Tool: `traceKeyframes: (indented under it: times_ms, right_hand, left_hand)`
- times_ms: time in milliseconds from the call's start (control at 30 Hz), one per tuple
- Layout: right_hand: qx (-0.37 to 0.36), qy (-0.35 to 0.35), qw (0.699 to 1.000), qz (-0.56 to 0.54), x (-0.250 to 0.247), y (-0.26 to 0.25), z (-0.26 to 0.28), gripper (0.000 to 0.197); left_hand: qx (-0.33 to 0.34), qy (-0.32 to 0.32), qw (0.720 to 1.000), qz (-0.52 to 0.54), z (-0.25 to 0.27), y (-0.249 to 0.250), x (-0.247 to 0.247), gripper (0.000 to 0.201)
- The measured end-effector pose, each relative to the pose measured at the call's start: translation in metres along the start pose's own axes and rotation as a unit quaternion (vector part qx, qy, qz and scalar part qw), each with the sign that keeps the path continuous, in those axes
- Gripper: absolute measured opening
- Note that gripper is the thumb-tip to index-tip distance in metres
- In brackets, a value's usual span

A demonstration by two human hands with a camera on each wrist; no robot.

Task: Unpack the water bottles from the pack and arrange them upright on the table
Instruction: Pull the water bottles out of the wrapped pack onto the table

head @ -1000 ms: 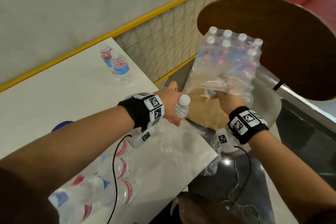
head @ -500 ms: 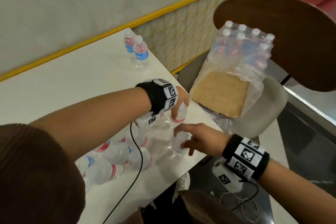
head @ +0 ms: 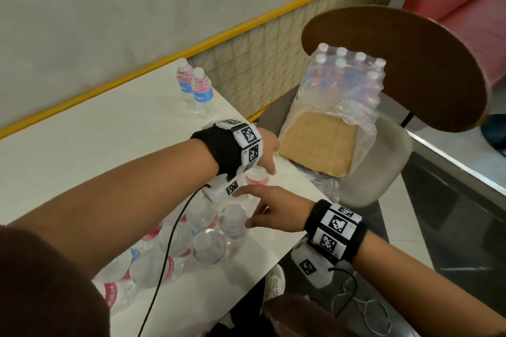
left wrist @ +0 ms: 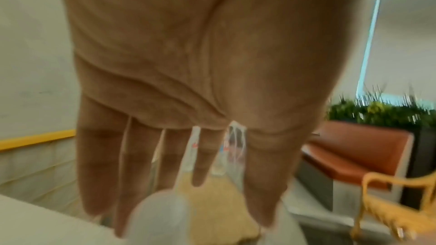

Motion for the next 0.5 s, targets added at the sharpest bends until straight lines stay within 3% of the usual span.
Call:
traceKeyframes:
  times_ms: [100, 167, 300, 400, 500]
  right_hand:
    - [0.050, 0.037, 0.998, -0.023, -0.026, 0.030, 0.005, 0.037]
    - [0.079, 0.070, 0.994, -0.024, -0.048, 0.050, 0.009, 0.026]
    - [0.137, 0.147, 0.978, -0.059, -0.088, 0.092, 0.017, 0.034]
    - [0.175, 0.192, 0.959, -0.111, -0.110, 0.124, 0.022, 0.023]
    - [0.200, 0.221, 0.933, -0.202, -0.127, 0.153, 0.020, 0.029]
  left_hand:
    - [-0.008, 0.102, 0.989, 0.106, -0.014, 0.025, -0.023, 0.019]
    - [-0.020, 0.144, 0.971, 0.190, -0.027, 0.043, -0.026, 0.023]
    - [-0.080, 0.220, 0.917, 0.323, -0.053, 0.072, -0.014, 0.029]
    - [-0.129, 0.212, 0.881, 0.403, -0.070, 0.078, -0.014, 0.044]
    - [-0.145, 0.216, 0.883, 0.391, -0.091, 0.075, -0.019, 0.050]
Point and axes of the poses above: each hand's wrist, its own z-axis away from the middle knuckle, its own x-axis out of the palm, y = z × x, the point moved 4 cm from there along -z, towards the middle knuckle, and after that the axes turned 6 degrees about y, right-handed, at the moved point
